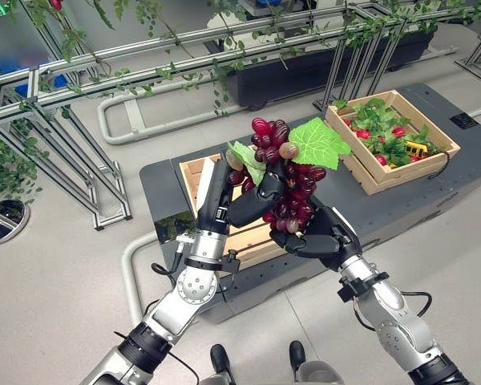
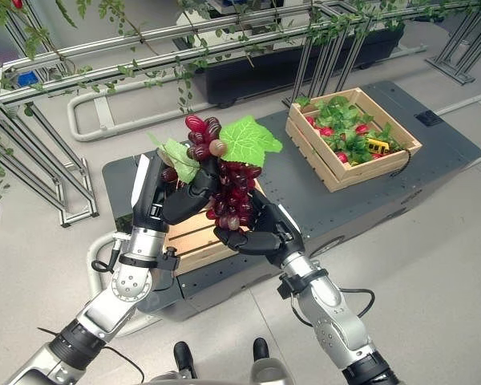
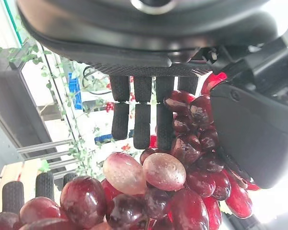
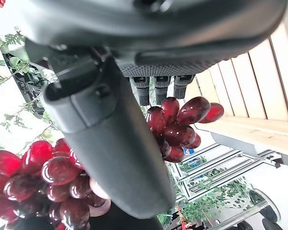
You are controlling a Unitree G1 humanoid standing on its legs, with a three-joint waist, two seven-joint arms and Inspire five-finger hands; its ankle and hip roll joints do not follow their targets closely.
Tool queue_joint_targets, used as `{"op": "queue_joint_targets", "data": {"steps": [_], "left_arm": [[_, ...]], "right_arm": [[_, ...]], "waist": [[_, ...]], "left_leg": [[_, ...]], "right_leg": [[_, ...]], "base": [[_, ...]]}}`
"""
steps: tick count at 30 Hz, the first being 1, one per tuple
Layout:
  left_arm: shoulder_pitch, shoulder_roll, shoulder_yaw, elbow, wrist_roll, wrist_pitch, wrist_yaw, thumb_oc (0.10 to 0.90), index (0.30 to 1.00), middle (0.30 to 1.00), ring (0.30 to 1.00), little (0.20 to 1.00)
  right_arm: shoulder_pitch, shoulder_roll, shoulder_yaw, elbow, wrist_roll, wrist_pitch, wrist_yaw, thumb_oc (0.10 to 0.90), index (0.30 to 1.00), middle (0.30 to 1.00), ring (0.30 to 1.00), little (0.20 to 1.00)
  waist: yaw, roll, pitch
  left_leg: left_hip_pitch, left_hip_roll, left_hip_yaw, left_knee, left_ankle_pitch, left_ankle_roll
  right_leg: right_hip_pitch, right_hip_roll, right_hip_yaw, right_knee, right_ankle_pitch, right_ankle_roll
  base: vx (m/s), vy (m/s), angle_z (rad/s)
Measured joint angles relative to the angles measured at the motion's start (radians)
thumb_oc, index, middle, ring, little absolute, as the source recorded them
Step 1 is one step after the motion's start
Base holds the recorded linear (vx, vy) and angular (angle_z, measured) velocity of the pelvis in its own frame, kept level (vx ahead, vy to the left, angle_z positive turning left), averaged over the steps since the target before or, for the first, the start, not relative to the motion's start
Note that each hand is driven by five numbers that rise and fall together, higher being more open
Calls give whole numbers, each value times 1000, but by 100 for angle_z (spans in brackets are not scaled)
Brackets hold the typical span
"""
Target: Pick up the fruits from the basket on one side to the basket on the other side
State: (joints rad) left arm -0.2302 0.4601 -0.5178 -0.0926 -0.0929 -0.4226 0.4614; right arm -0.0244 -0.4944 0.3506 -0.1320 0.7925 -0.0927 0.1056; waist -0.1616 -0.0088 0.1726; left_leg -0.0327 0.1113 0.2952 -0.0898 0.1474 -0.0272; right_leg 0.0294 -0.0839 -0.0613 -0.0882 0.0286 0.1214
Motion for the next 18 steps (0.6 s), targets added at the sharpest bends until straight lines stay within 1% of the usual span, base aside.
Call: {"op": "queue_joint_targets", "data": {"steps": [1, 2, 3, 4, 5, 12, 18], "left_arm": [[0, 0, -6, 0, 0, 0, -1, 400, 300, 300, 300, 300], [0, 0, -9, 0, 0, 0, -3, 400, 300, 300, 300, 300], [0, -1, -13, 0, 0, 0, -5, 400, 300, 300, 300, 300], [0, -1, -23, 0, 0, 0, -9, 400, 300, 300, 300, 300], [0, -1, -27, 1, 0, 0, -12, 400, 300, 300, 300, 300], [0, -6, -72, 34, 0, 0, -41, 400, 300, 300, 300, 300], [0, -8, -80, 35, 0, -2, -43, 400, 300, 300, 300, 300]], "right_arm": [[0, 0, 0, 0, 0, 0, 0, 800, 900, 900, 900, 900], [0, 0, 1, 0, 0, 0, 0, 773, 860, 860, 860, 860], [0, 0, 2, 0, 0, 0, 0, 773, 860, 860, 860, 860], [0, 0, 6, 0, 0, 0, 0, 576, 564, 564, 564, 564], [0, 0, 8, 0, 0, 0, 0, 400, 300, 300, 300, 300], [-3, 0, 13, 1, 1, 0, -1, 400, 300, 300, 300, 300], [-3, 8, 13, 9, 4, 1, -5, 400, 300, 300, 300, 300]], "waist": [[0, 0, 0], [0, 0, 0], [0, 0, 0], [0, 0, 0], [0, 0, 0], [1, 0, 0], [1, 1, -1]], "left_leg": [[0, 0, 0, 0, 0, 0], [0, 0, 0, 0, 0, 0], [0, 0, 0, 0, 0, 0], [0, 0, 0, 0, 0, 0], [0, 0, 0, 0, 0, 0], [0, 0, 0, 0, 0, 0], [0, 0, 0, 0, 0, 0]], "right_leg": [[0, 0, 0, 0, 0, 0], [0, 0, 0, 0, 0, 0], [0, 0, 0, 0, 0, 0], [0, 0, 0, 0, 0, 0], [0, 0, 0, 0, 0, 0], [0, 0, 0, 0, 0, 0], [0, 0, 0, 0, 0, 0]], "base": [[0, 0, 0], [0, 0, 0], [0, 0, 0], [0, 0, 0], [0, 0, 0], [0, 0, 0], [1, -7, 0]]}}
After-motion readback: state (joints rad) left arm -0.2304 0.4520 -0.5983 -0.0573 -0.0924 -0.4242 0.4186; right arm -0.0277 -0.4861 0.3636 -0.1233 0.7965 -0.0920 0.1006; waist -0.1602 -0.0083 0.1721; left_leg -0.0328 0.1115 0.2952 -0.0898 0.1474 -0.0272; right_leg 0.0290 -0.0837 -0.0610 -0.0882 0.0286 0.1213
